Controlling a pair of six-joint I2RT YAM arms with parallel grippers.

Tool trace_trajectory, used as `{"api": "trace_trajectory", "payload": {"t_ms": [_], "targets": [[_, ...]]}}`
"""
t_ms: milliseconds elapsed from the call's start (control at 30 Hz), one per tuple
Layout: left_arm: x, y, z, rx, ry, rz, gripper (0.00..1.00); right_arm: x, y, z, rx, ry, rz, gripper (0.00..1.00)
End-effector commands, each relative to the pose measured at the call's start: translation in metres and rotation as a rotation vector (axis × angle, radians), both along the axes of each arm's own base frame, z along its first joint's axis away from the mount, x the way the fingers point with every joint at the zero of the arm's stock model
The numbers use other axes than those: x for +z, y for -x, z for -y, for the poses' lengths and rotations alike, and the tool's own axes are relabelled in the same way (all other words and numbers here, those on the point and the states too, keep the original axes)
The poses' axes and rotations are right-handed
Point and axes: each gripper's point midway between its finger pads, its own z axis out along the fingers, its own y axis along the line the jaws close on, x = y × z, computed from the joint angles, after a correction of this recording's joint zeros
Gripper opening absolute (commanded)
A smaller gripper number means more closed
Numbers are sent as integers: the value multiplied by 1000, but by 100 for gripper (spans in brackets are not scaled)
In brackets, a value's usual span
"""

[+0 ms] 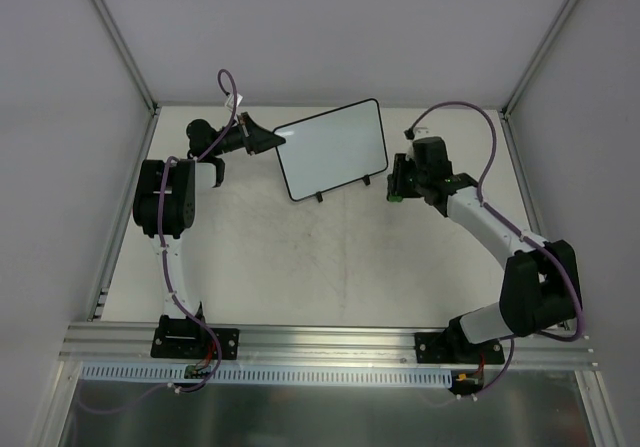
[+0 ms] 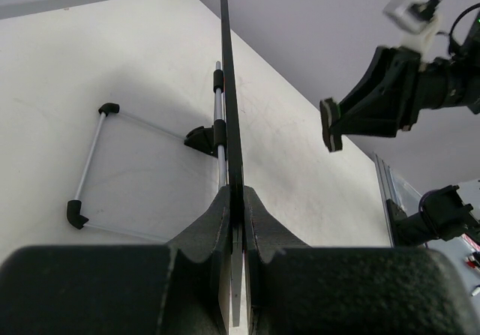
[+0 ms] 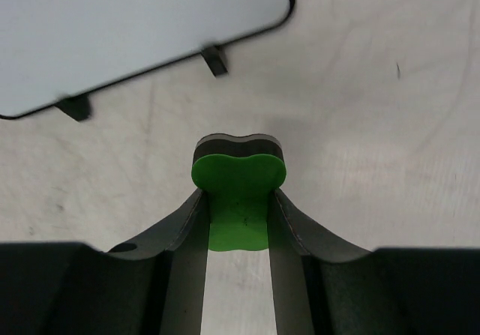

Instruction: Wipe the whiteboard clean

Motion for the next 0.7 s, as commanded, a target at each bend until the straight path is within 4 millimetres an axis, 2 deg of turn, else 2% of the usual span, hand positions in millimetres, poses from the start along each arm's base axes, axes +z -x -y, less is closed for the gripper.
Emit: {"api": "trace_trajectory", "payload": {"t_ms": [0, 200, 467, 667], "targets": [[17, 17, 12, -94, -15, 155, 0, -33, 30, 31, -98, 42, -146, 0], [18, 16, 12, -95, -12, 157, 0, -57, 49, 55, -135, 111, -254, 0], [20, 16, 12, -98, -13, 160, 0, -86, 48, 59, -139, 170, -376, 0], [18, 15, 12, -96, -13, 159, 0, -97, 47, 62, -151, 206, -423, 1]]}}
